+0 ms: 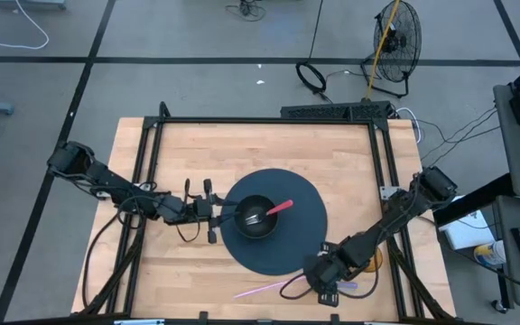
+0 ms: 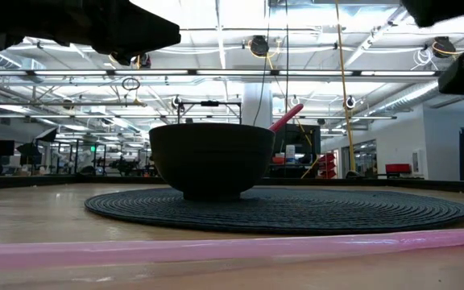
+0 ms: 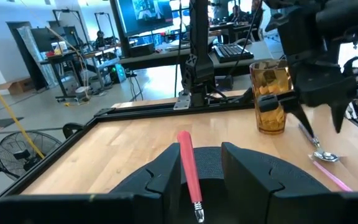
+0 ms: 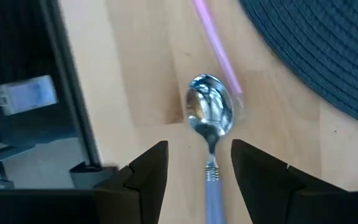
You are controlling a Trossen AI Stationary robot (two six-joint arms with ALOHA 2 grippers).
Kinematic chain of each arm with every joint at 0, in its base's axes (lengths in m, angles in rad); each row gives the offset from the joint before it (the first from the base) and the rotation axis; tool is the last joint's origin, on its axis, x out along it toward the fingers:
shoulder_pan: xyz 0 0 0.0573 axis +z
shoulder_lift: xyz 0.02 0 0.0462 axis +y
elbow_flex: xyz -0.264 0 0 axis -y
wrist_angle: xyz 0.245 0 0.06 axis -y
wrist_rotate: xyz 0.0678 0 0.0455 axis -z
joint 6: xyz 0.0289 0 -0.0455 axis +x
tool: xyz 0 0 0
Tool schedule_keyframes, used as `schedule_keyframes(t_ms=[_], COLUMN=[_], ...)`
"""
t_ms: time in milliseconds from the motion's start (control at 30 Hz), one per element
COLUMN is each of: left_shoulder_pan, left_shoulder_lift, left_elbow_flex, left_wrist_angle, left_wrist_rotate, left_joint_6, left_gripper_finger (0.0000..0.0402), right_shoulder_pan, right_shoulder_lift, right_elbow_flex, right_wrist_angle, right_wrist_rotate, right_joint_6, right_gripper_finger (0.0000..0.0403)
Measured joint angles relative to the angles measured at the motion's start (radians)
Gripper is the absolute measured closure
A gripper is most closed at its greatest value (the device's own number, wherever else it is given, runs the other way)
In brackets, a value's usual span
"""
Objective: Pick & Place Utensil
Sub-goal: Put the blue spoon into the black bowl
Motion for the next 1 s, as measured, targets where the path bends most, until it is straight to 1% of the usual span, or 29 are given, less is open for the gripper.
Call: schedule_keyframes(t_ms=[100, 267, 533, 667, 800, 1000], left_shoulder_pan=[0.0, 0.0, 0.0, 0.0, 0.0, 0.0], left_shoulder_lift=[0.0, 0.0, 0.0, 0.0, 0.0, 0.0], left_elbow_flex=[0.0, 0.0, 0.0, 0.0, 0.0, 0.0], left_wrist_angle=[0.0, 0.0, 0.0, 0.0, 0.0, 0.0], left_wrist_rotate=[0.0, 0.0, 0.0, 0.0, 0.0, -0.001], left_joint_6=[-0.005, -0.014, -0.015, -0.015, -0.015, -0.012], left_gripper_finger=[0.0279, 0.0279, 0.0279, 0.0279, 0.0279, 0.0279], right_shoulder_pan=[0.001, 0.001, 0.018, 0.018, 0.023, 0.037], right_shoulder_lift=[0.02, 0.041, 0.04, 0.04, 0.04, 0.038], right_elbow_flex=[-0.011, -0.027, -0.033, -0.072, -0.133, -0.155], right_wrist_angle=[-0.005, -0.008, 0.03, 0.068, 0.167, 0.191], right_wrist_rotate=[-0.003, -0.052, -0.019, -0.024, -0.055, -0.045], right_joint_6=[0.007, 0.018, 0.021, 0.043, 0.081, 0.106], right_gripper_finger=[0.0228, 0.0222, 0.0222, 0.0222, 0.0226, 0.0233])
